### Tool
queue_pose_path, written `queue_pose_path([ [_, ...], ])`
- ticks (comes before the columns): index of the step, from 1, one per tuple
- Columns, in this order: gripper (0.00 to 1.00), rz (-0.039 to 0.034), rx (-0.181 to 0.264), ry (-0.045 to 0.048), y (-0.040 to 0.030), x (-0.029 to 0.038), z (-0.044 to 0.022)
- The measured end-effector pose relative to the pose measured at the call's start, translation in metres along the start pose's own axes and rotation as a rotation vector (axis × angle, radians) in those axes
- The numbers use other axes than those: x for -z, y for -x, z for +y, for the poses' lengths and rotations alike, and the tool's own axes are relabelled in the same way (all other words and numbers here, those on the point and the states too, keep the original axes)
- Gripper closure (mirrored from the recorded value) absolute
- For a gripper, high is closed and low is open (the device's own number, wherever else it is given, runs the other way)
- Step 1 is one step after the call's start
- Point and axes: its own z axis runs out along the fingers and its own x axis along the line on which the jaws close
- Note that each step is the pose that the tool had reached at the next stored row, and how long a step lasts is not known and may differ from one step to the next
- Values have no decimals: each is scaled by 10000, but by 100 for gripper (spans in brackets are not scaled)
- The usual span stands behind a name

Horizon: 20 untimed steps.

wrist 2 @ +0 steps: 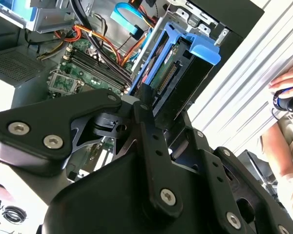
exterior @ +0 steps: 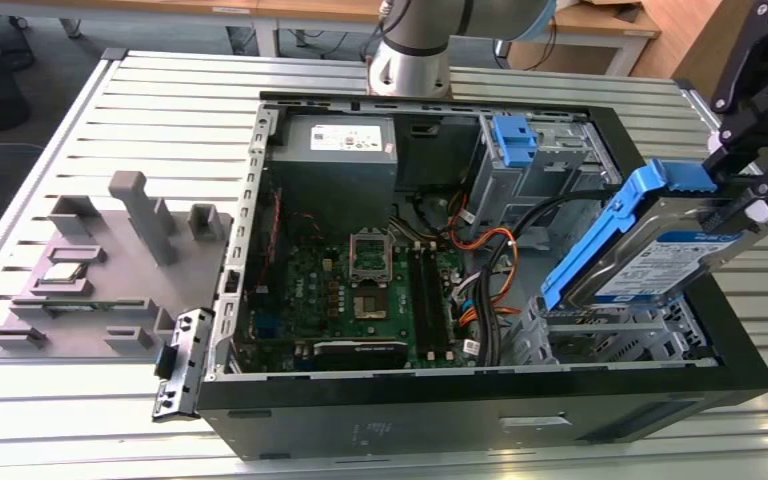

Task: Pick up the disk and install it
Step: 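Insert the disk into the insertion slot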

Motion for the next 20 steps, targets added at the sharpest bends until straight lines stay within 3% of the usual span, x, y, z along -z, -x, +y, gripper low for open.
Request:
queue_pose_path([
  [6,65,8,128,13,-3,-43,-61],
  [15,65,7,148,15,-12,-131,-74],
  [20,65,7,147,14,-13,-135,-79],
])
